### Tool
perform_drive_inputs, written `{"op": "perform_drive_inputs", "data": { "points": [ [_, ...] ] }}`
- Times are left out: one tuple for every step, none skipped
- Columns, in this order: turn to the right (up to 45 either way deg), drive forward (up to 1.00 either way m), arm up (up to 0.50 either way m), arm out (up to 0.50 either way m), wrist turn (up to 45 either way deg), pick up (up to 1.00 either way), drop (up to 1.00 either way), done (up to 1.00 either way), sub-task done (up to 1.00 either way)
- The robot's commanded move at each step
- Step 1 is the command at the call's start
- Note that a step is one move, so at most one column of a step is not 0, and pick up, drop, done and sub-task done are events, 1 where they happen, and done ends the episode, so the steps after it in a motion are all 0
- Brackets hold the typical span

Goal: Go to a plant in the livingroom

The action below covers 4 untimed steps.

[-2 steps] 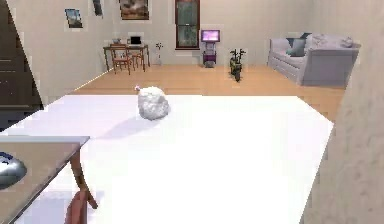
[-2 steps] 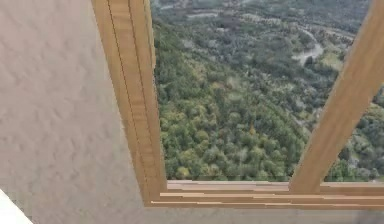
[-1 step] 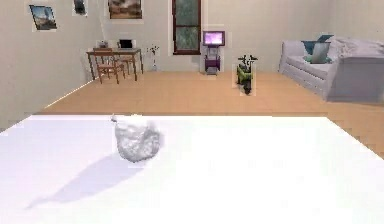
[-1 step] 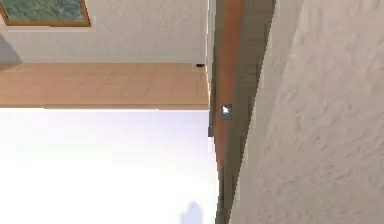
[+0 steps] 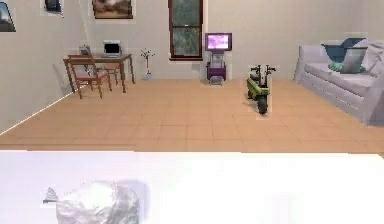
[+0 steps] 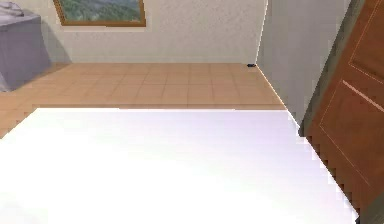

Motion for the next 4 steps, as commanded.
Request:
{"op": "perform_drive_inputs", "data": {
  "points": [
    [0.0,1.00,0.00,0.00,0.0,0.00,0.00,0.00,0.00],
    [-6.0,0.00,0.00,0.00,0.0,0.00,0.00,0.00,0.00],
    [0.0,0.30,0.00,0.00,0.0,0.00,0.00,0.00,0.00],
    [3.0,0.00,0.00,0.00,0.0,0.00,0.00,0.00,0.00]
  ]
}}
